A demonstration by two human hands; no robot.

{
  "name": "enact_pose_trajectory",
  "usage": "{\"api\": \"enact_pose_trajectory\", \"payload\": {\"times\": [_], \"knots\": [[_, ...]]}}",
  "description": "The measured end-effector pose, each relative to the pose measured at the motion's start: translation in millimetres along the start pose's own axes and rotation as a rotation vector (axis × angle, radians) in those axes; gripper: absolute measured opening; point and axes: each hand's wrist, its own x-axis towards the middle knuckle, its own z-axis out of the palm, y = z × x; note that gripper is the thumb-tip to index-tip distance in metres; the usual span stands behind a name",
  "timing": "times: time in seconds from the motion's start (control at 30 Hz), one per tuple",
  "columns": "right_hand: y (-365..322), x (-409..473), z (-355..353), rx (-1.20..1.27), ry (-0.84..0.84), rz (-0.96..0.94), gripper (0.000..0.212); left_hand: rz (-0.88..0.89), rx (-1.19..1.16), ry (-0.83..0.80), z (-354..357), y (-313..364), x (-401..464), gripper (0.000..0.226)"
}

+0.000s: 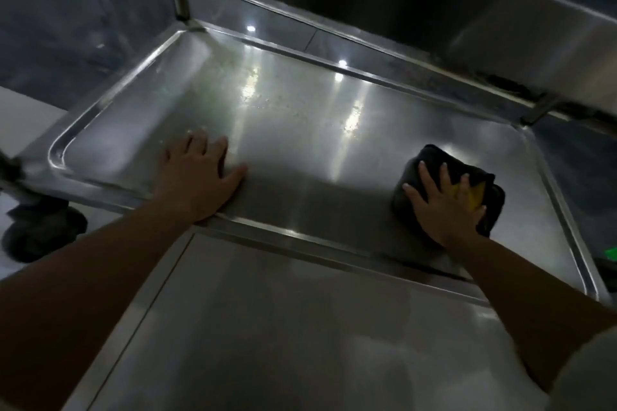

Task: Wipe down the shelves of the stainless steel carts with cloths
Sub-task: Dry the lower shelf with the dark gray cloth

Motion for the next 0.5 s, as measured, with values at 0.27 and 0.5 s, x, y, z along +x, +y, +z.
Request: {"api": "enact_pose_trajectory", "payload": {"times": [0.27, 0.5], "knots": [[-145, 25, 5, -0.050, 0.037, -0.251, 0.060, -0.018, -0.022, 0.014, 7, -1, -1, 0.077], [-240, 12, 4, 0.080, -0.020, -0.643, 0.058, -0.025, -0.097, 0.051, 6, -12, 1, 0.063]]}}
